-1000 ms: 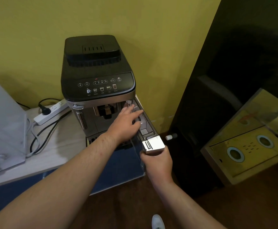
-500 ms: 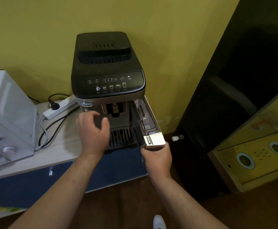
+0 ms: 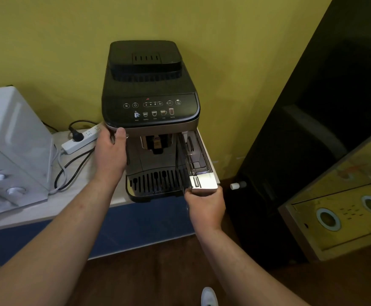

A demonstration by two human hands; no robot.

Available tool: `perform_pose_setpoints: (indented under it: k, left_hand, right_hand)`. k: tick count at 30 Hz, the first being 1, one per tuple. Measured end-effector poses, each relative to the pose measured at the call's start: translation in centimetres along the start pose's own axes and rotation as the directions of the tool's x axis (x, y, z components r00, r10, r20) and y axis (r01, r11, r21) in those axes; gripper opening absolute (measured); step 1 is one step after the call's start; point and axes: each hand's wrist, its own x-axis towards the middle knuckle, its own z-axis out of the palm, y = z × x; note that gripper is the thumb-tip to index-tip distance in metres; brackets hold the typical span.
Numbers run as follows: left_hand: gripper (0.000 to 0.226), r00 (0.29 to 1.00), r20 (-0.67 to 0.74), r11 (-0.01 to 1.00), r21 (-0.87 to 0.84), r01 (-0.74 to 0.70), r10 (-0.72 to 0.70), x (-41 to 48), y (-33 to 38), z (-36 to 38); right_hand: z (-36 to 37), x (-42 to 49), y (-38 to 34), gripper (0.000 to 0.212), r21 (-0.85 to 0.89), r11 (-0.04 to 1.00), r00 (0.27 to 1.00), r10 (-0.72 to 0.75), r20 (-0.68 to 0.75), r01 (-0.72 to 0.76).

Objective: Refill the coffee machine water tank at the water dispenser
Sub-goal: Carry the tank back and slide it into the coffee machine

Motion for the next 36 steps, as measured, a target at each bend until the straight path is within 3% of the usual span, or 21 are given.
perform_pose_setpoints:
  k: [36]
  left_hand:
    - [0.03, 1.0, 0.0, 1.0, 0.0, 0.026, -0.026, -0.1, 0.3, -0.1]
  right_hand:
    - [3.8, 4.7, -2.9, 0.047, -0.025, 1.0, 1.0, 0.018, 0.015, -0.018]
